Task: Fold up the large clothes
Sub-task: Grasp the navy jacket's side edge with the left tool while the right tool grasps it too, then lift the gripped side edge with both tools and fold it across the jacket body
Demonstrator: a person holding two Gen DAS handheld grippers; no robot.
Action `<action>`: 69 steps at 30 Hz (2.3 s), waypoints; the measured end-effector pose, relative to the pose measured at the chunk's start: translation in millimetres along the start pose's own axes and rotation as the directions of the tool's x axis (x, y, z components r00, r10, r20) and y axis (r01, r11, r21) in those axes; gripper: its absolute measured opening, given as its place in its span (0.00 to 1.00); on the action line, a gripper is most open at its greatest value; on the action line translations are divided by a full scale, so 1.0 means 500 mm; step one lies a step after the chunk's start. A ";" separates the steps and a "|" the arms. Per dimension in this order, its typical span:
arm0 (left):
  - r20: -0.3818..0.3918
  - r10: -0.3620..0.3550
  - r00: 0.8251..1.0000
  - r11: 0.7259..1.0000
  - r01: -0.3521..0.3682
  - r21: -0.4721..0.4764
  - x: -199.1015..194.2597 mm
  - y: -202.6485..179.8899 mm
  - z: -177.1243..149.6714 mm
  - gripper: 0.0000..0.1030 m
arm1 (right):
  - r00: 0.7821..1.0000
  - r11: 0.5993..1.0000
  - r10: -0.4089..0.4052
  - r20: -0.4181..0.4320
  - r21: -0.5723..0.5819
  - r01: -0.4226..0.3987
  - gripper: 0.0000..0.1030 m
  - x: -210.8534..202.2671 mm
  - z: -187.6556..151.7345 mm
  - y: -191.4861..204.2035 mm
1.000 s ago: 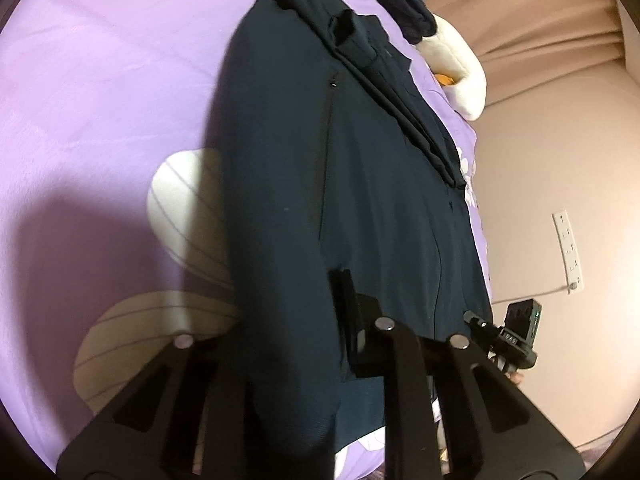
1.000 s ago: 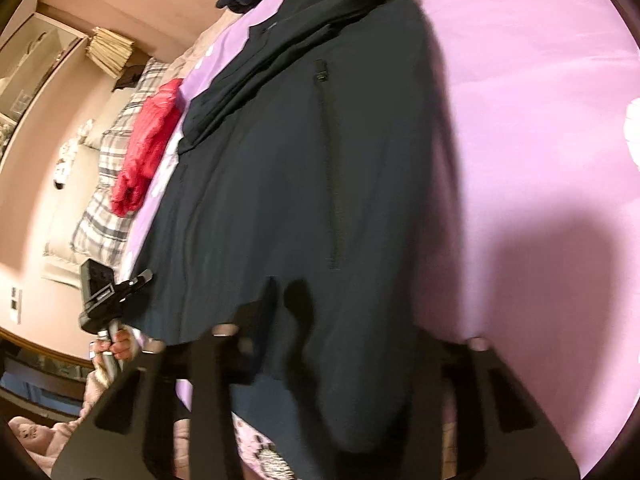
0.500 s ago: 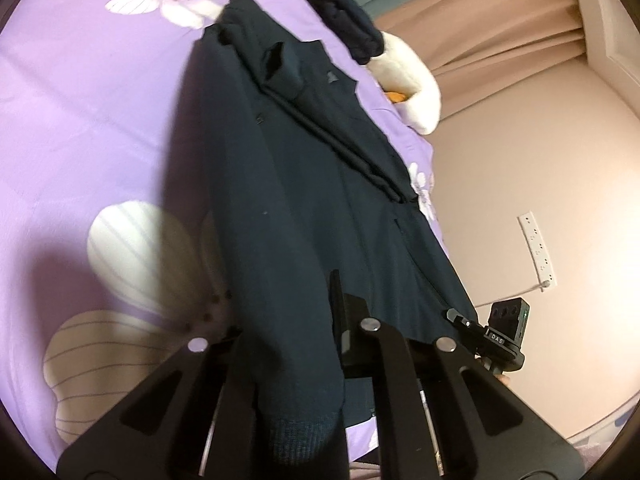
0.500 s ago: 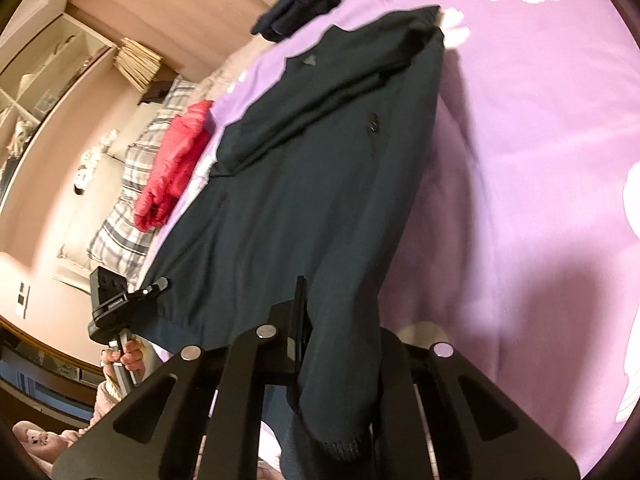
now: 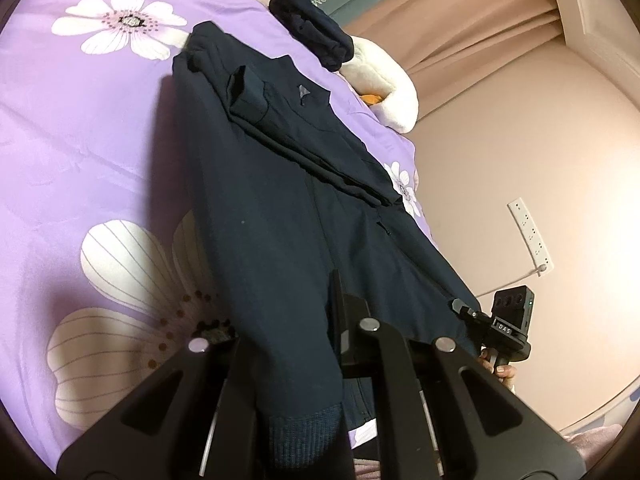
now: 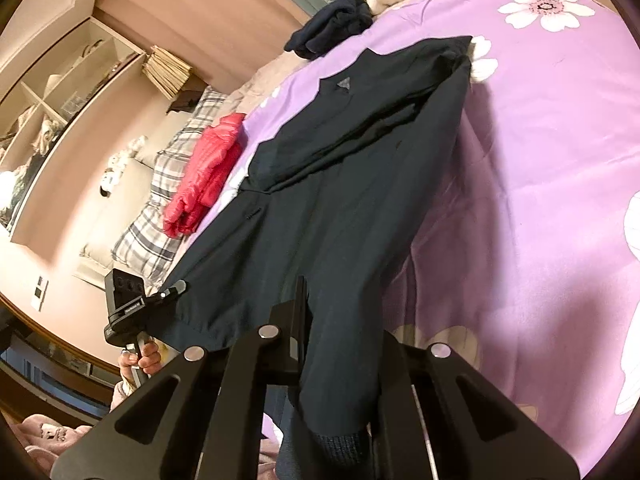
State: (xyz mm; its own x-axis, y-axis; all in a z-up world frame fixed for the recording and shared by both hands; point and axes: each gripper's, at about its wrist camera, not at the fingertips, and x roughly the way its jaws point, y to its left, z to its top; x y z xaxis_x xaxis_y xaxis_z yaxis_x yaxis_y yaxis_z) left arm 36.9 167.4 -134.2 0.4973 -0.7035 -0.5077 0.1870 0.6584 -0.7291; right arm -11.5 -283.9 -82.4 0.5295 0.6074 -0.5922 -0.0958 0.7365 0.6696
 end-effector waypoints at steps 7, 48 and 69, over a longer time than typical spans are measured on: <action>0.013 -0.017 1.000 1.000 0.017 0.025 -0.013 -0.033 0.010 0.06 | 1.000 0.999 0.026 0.005 -0.037 -0.025 0.08 -0.023 0.013 0.028; 0.172 -0.159 0.972 0.973 0.125 0.194 -0.259 -0.212 -0.021 0.06 | 0.957 0.903 0.280 0.080 -0.361 -0.234 0.08 -0.212 0.005 0.232; 0.201 -0.129 0.971 0.986 0.104 0.130 -0.239 -0.184 0.036 0.08 | 0.960 0.916 0.252 0.120 -0.351 -0.196 0.08 -0.184 0.057 0.207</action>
State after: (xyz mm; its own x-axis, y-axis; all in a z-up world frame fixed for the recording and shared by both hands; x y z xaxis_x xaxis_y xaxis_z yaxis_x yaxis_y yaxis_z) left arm -24.4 195.6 1.9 0.6293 -0.7142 -0.3064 0.3460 0.6105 -0.7124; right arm -45.9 -271.9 54.2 0.5858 0.7329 -0.3459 -0.4876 0.6596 0.5719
